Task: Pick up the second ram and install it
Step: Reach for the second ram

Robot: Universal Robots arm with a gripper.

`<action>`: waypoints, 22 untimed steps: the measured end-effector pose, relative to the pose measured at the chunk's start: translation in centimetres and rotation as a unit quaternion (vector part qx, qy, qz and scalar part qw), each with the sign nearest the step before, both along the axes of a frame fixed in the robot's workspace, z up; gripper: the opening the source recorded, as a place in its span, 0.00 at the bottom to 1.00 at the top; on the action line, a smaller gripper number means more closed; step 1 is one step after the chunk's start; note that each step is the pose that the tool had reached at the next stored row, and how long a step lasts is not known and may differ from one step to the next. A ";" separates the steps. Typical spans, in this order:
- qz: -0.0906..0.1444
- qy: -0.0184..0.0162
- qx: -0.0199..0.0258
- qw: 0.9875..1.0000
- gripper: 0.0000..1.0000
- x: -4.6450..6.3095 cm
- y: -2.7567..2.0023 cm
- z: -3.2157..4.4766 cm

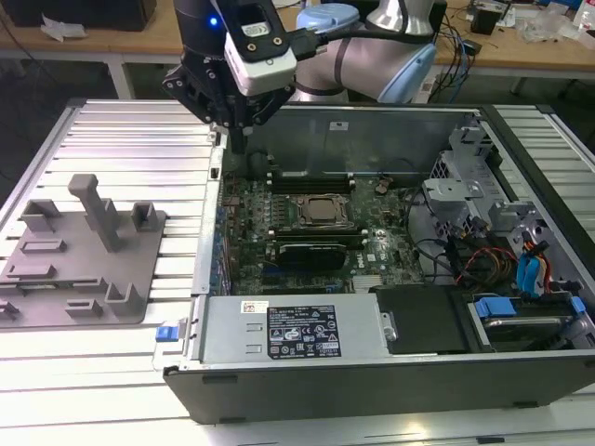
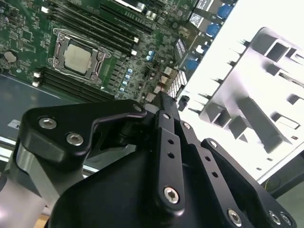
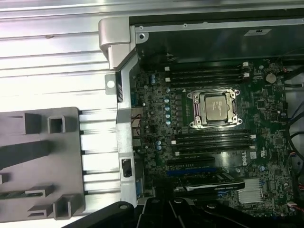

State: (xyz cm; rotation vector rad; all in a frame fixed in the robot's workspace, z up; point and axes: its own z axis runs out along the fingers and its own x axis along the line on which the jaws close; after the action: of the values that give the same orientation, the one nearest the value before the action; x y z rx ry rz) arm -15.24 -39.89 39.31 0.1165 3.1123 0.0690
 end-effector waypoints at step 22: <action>0.000 0.000 0.000 1.000 0.08 -5.4 0.00 -0.01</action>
State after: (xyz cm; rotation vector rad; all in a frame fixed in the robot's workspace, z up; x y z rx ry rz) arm -20.59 -39.89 39.30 0.1163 3.1119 0.0690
